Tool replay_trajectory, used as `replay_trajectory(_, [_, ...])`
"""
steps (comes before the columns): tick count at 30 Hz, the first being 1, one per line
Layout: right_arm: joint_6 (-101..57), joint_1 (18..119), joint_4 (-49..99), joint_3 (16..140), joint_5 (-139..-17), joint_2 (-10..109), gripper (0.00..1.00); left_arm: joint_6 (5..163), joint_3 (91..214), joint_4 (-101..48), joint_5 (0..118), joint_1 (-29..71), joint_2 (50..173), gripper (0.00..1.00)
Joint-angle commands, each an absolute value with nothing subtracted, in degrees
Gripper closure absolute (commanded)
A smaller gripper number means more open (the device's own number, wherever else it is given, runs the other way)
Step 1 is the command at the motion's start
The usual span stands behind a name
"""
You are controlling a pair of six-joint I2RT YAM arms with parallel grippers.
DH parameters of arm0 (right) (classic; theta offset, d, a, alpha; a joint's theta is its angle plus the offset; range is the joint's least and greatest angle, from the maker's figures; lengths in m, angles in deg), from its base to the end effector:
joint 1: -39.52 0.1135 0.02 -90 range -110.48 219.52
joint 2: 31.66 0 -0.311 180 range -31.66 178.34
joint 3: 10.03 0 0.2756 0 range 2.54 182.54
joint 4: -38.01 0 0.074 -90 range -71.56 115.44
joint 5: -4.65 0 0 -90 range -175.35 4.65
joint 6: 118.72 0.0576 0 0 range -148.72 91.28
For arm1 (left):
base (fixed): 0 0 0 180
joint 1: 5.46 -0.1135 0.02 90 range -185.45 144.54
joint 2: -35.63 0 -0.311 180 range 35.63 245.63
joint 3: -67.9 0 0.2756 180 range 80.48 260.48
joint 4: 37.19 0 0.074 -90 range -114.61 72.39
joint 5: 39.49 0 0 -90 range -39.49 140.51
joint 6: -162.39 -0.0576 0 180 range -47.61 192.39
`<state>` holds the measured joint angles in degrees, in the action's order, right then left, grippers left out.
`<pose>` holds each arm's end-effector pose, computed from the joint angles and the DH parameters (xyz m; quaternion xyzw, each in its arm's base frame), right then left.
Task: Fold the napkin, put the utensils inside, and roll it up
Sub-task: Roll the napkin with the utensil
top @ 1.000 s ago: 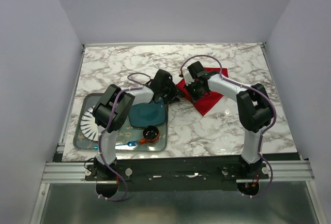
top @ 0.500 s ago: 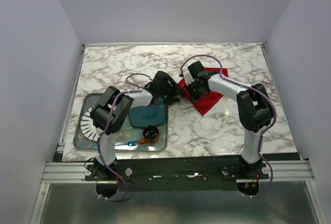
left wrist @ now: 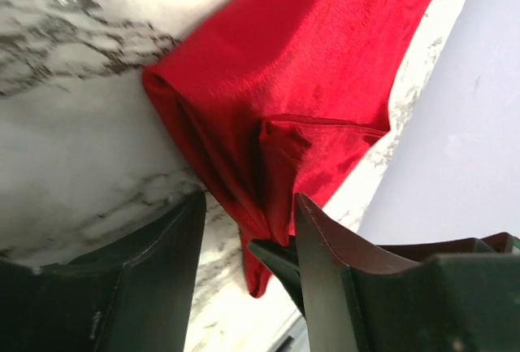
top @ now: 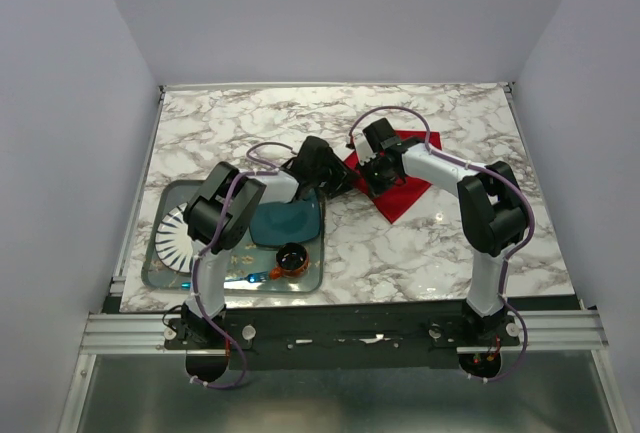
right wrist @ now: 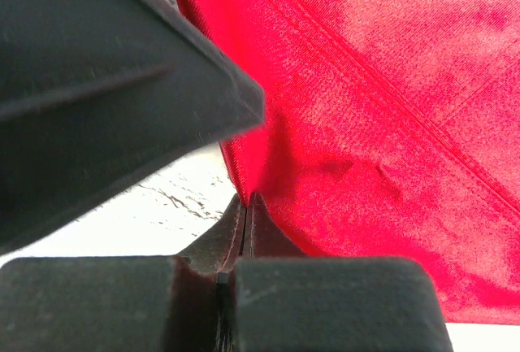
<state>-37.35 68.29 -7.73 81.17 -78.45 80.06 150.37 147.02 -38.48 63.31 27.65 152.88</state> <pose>0.3876 0.2207 0.1857 -0.3249 0.9213 0.0939 0.1919 0.3979 -0.2747 0.1418 -0.2931 0.8405 -0.4231 0.1694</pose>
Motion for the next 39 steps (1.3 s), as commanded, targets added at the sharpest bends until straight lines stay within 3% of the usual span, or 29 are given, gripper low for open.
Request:
replay_trajectory(1, [-38.3, 68.1, -5.8, 79.5, -80.0, 79.4, 0.98, 148.9, 147.7, -38.1, 61.9, 27.0, 155.2, 0.49])
replay_trajectory(5, [-38.7, 68.0, -4.7, 77.5, -81.1, 78.6, 0.95, 148.2, 147.4, -38.9, 62.1, 26.6, 155.9, 0.68])
replay_trajectory(8, [-38.8, 68.2, -4.0, 76.8, -81.0, 77.7, 0.87, 147.7, 147.1, -38.9, 62.0, 26.5, 155.8, 0.78])
replay_trajectory(12, [-39.3, 69.7, -3.2, 75.1, -84.4, 75.6, 0.66, 147.4, 147.4, -38.9, 62.8, 26.4, 156.0, 0.82])
replay_trajectory(21, [-39.0, 76.3, 1.7, 67.5, -98.0, 69.9, 0.46, 147.4, 147.7, -38.7, 65.2, 26.3, 156.1, 0.93])
replay_trajectory(30, [-41.1, 81.7, 7.0, 64.9, -112.0, 73.0, 0.46, 148.5, 148.6, -37.2, 68.1, 25.7, 156.0, 1.0])
replay_trajectory(39, [-44.5, 83.0, 11.0, 65.9, -117.1, 77.8, 0.55, 150.5, 148.9, -37.3, 70.6, 25.0, 156.3, 1.0])
